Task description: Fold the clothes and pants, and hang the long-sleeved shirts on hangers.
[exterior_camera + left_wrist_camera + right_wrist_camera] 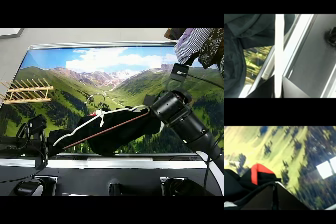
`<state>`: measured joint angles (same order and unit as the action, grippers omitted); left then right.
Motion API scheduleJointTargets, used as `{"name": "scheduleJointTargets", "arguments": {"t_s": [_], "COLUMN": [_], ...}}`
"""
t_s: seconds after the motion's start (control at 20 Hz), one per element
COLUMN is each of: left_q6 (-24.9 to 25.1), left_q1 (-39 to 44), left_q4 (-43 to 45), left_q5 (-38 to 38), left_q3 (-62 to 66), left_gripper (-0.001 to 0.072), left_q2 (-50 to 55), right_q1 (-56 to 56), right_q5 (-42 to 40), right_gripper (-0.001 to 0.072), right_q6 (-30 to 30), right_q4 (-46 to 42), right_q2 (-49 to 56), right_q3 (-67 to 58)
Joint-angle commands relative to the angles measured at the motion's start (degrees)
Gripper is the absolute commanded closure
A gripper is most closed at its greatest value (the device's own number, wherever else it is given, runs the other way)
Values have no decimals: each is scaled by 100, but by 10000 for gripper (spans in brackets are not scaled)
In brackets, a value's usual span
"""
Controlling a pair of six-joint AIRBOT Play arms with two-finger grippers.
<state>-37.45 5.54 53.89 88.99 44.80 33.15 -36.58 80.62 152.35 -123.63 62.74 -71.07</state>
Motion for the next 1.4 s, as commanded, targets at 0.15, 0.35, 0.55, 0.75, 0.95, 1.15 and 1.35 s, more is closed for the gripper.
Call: {"name": "scheduleJointTargets", "arguments": {"t_s": [0.15,0.35,0.55,0.75,0.95,1.15,1.35], "left_q6": [142,306,546,761,1097,1368,1519], "left_q1": [2,2,2,2,2,2,2], "left_q4": [153,297,398,527,638,767,787], "left_q5": [-254,-391,-767,-809,-868,-1204,-1449], "left_q3": [-2,-4,-2,-2,-2,-2,-2], "left_gripper": [669,669,669,669,669,669,668], "left_q2": [39,42,42,39,39,42,46], "right_q1": [-4,-4,-4,-2,-2,-2,-4], "right_q5": [-240,-175,133,173,173,175,177], "right_gripper": [672,672,672,672,672,672,672], "right_q6": [-37,-210,-599,-640,-640,-645,-645], "right_q4": [162,173,258,245,188,184,212], "right_q2": [-13,-13,-13,-11,4,4,4], "right_q3": [-136,-407,-527,-527,-527,-527,-527]}}
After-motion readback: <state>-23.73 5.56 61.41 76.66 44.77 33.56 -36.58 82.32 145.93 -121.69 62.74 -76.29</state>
